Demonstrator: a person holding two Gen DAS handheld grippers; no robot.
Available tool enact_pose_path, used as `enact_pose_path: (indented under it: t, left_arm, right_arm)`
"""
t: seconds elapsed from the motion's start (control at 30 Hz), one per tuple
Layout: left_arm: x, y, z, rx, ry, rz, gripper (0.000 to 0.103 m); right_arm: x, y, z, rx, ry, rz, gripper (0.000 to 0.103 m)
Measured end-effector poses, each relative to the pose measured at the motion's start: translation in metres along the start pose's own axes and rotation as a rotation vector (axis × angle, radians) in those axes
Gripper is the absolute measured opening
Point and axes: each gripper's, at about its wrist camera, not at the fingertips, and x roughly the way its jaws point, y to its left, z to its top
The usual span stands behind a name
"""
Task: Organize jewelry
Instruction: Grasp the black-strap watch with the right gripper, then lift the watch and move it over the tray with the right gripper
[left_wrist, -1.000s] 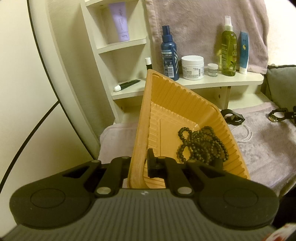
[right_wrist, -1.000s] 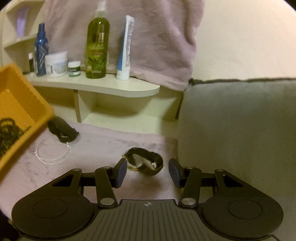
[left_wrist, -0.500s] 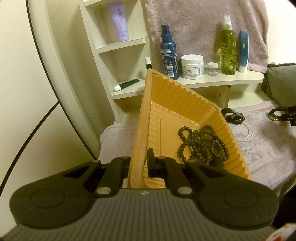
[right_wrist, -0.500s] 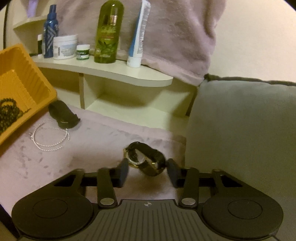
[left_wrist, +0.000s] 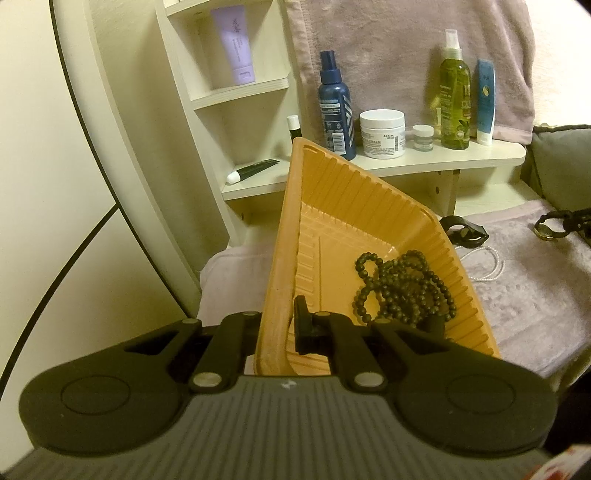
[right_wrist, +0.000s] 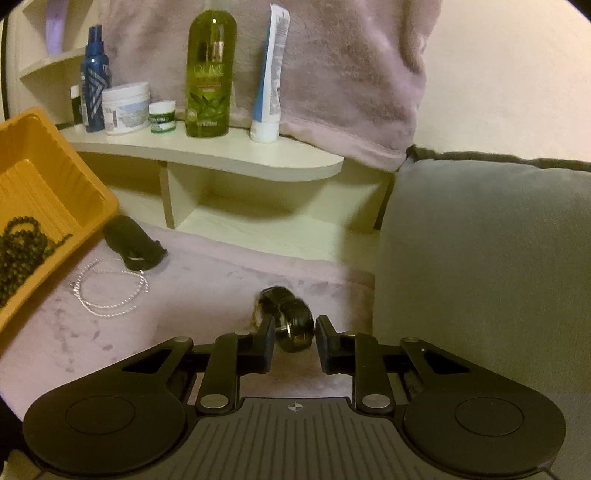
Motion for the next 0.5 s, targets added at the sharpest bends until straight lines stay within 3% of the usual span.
enact_pose_path:
  t: [0.27, 0.33, 0.5]
  left_arm:
    - [0.000, 0.000, 0.000, 0.000, 0.000, 0.003, 0.006]
    - [0.000, 0.000, 0.001, 0.002, 0.001, 0.005, 0.006]
    - [0.000, -0.001, 0.001, 0.002, 0.001, 0.004, 0.006]
  right_arm:
    - [0.004, -0.005, -0.006, -0.022, 0.014, -0.009, 0.024]
    - [0.003, -0.004, -0.007, -0.024, 0.018, 0.000, 0.017]
    - [-0.008, -0.002, -0.005, 0.029, 0.011, 0.024, 0.016]
